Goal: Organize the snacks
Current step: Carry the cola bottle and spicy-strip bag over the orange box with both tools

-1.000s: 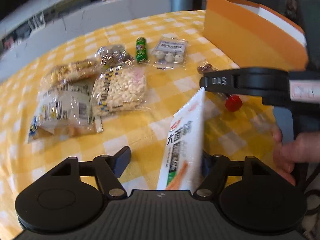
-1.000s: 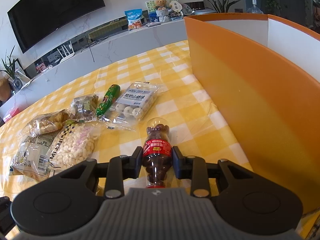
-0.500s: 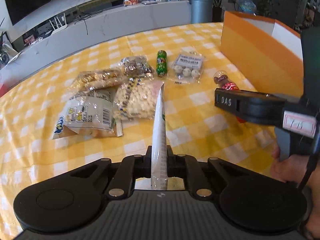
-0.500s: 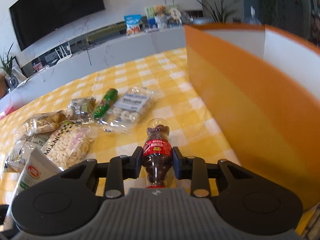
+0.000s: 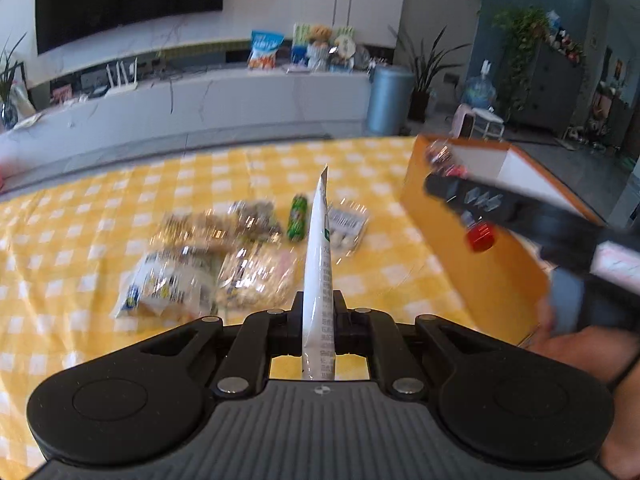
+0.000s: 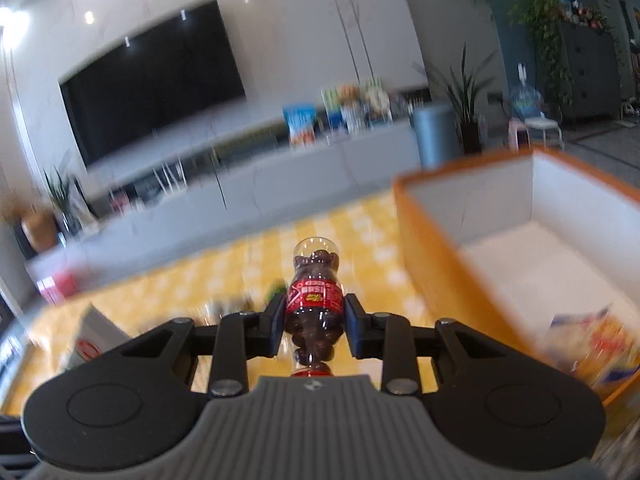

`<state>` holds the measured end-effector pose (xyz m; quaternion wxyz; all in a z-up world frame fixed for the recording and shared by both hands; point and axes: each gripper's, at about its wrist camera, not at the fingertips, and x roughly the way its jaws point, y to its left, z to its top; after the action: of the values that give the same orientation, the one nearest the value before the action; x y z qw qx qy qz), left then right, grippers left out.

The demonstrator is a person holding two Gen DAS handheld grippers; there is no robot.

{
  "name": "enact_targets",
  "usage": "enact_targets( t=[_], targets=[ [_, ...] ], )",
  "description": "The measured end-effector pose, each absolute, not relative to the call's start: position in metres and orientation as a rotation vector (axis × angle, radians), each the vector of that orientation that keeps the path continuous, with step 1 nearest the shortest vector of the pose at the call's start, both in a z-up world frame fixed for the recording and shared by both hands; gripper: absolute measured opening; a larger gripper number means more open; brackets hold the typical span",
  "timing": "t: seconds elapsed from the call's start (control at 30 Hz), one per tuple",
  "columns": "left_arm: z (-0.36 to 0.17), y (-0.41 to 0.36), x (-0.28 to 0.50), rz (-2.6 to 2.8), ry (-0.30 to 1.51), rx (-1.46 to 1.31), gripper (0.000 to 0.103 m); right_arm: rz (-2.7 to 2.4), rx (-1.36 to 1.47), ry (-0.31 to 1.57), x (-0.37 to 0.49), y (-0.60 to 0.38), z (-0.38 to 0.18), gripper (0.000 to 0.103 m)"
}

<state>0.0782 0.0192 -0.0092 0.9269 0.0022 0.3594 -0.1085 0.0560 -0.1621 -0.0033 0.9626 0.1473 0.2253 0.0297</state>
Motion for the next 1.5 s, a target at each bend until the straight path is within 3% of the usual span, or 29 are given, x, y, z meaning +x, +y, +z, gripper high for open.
enact_targets(
  t=[0.23,0.43,0.57,1.5],
  targets=[
    [0.016,-0.01,0.095,-0.283,0.677,-0.041,0.012,0.048,0.296,0.398,0.045,-0.237,0.041,0.029],
    [0.014,-0.045,0.115,-0.347,0.673,-0.064,0.012,-0.101,0.332,0.438,0.051,-0.3,0.025,0.03],
    [0.005,-0.064,0.129,-0.381,0.691,-0.06,0.012,-0.055,0.545,0.49,0.058,-0.332,0.009,0.03],
    [-0.031,-0.091,0.152,-0.369,0.795,-0.11,0.012,-0.034,0.652,0.696,0.098,-0.344,-0.04,0.03]
  ],
)
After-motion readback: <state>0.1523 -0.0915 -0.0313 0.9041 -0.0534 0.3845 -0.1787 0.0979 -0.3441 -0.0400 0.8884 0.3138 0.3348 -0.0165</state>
